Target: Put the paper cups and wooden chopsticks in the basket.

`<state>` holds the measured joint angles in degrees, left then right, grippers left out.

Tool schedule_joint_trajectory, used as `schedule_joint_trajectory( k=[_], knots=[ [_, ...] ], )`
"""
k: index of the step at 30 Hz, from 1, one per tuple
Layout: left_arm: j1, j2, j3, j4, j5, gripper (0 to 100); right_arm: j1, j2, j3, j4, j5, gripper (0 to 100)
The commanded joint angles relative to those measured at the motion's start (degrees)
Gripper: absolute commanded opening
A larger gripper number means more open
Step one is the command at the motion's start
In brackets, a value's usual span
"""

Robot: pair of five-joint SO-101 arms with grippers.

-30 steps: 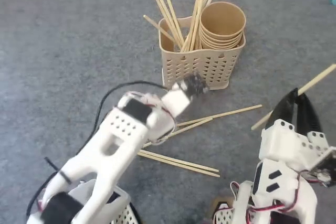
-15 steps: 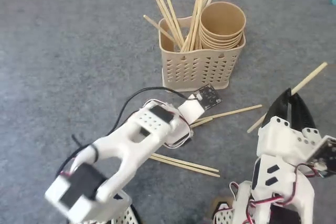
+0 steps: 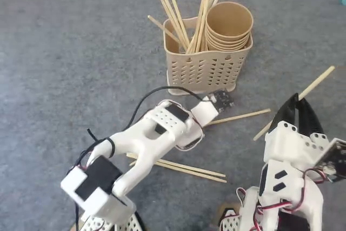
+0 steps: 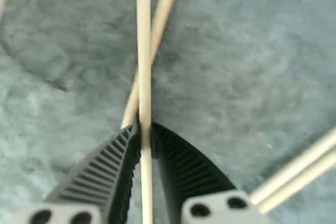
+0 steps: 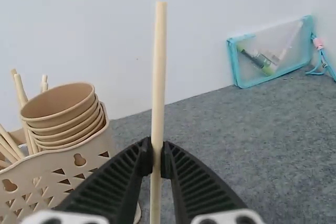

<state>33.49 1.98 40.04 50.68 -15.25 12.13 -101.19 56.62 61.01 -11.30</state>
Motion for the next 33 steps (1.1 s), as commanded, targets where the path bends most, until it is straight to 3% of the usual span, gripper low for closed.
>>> schedule_joint_trajectory(
  k=[1, 5, 13, 16, 24, 33],
  knots=[
    [2.55, -8.09, 2.07, 0.97, 0.88, 1, -0.22, -0.04, -0.44, 0.13, -0.26, 0.8],
    [1.76, -20.48, 5.58, 0.97, 3.52, 1, -0.48, -0.04, -0.62, -0.48, -0.62, 0.8],
    [-9.41, -47.56, 8.66, 0.53, 12.04, 1, -0.57, -0.04, -0.62, -5.41, -2.99, 0.8],
    [-13.10, -55.47, 9.10, -1.41, 14.68, 1, -3.65, -0.04, -0.53, -6.99, -2.90, 0.8],
    [-25.14, -73.58, 15.96, -20.22, 21.80, 1, -18.86, 0.57, 0.18, -22.02, -1.85, 0.8],
    [-32.35, -82.64, 18.51, -39.38, 21.98, 1, -31.87, 1.71, 10.99, -49.89, 9.93, 0.9]
  ],
)
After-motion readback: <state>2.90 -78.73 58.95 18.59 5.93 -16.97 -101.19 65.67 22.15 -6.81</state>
